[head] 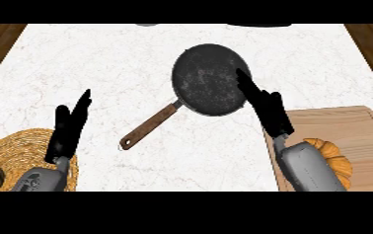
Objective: Pick the croissant from the cutting board and place it in the pan
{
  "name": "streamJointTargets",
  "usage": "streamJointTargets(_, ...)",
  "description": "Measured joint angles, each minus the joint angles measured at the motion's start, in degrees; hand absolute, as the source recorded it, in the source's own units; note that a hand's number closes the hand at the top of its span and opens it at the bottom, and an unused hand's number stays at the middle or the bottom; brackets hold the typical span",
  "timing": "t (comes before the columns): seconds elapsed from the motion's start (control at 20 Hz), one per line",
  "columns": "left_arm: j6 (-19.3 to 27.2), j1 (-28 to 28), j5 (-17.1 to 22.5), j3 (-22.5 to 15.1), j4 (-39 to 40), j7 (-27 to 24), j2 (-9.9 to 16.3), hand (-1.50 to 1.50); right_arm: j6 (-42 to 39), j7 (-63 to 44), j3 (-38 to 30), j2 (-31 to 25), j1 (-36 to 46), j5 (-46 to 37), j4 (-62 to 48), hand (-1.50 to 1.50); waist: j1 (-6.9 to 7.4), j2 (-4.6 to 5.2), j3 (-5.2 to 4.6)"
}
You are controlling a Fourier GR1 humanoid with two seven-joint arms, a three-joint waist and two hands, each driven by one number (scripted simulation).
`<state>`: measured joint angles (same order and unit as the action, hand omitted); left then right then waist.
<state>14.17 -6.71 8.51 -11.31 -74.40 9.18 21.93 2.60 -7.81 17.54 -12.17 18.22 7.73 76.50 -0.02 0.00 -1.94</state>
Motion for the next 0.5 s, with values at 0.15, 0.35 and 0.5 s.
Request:
streamJointTargets(0.15, 0.49, 0.83, -0.91, 0.03, -2.33, -1.15, 0.30, 0.00, 1.13, 0.61, -4.96, -2.70, -0.95, 1.59, 2.25, -1.50, -0.36, -0.28, 1.21)
streamJointTargets(0.35, 0.83, 2.65, -2.81, 0.11, -4.75, -3.20, 2.61, 0.00, 3.71, 1.94, -13.96, -10.47, -3.11, 1.81, 3.53, -1.50, -1.67, -0.72, 1.52)
streamJointTargets(0.5, 1.15, 4.60, -2.99, 0.50, -5.79, -3.93, 3.34, 0.00, 11.51, -0.55, -21.91, -13.88, -7.97, 1.17, 1.48, -1.50, -3.85, -1.09, 1.70)
